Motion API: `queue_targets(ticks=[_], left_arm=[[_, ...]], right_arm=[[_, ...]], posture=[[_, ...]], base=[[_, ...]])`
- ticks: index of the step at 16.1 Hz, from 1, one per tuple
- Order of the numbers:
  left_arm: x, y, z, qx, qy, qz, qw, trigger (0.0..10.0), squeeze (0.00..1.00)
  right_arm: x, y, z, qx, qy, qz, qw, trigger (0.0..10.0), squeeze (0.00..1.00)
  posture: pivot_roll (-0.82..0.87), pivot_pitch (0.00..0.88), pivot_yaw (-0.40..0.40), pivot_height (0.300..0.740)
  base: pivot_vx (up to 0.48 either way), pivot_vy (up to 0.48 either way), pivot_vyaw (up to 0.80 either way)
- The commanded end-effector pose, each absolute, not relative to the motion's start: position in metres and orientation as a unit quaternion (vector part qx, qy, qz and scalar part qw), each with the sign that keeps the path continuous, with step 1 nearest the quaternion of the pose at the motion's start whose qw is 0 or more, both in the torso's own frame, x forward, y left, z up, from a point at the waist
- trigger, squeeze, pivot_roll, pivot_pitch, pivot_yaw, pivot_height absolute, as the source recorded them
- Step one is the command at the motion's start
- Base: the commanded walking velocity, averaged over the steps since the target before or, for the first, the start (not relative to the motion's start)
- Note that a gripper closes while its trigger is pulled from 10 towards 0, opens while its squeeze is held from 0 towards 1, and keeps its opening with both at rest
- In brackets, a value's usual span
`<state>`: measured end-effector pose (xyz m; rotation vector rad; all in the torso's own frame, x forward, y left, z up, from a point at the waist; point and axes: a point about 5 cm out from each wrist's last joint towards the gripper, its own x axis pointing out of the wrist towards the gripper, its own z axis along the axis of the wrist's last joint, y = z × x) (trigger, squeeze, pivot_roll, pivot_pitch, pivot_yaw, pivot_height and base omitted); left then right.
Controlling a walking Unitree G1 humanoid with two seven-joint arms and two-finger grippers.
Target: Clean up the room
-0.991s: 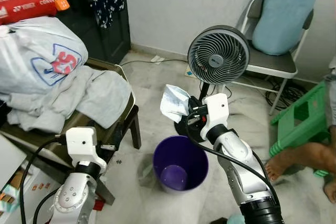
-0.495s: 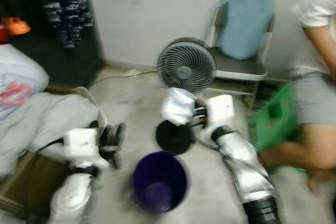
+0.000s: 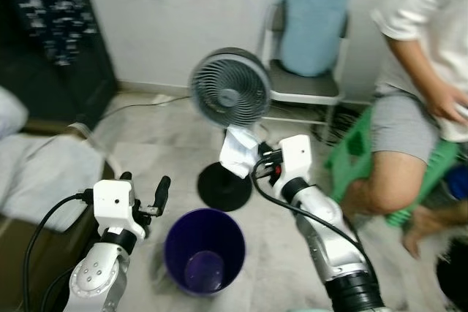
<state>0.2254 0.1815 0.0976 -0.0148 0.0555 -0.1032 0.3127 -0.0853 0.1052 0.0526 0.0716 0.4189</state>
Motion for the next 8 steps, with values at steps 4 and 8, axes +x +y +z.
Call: queue_targets(ticks=[4,8], left_arm=[[0.203,0.218,0.099,0.053,0.054,-0.043,0.996,10.0,0.0],[0.19,0.219,0.101,0.073,0.066,-0.078,0.992,10.0,0.0]], right_arm=[[0.321,-0.074,0.09,0.029,0.072,0.205,0.976,10.0,0.0],[0.323,-0.059,0.078,0.052,0.101,0.198,0.974,10.0,0.0]], posture=[[0.04,0.13,-0.026,0.74],[0.07,0.151,0.0,0.74]], base=[[0.0,0.0,0.59],[0.0,0.0,0.77]])
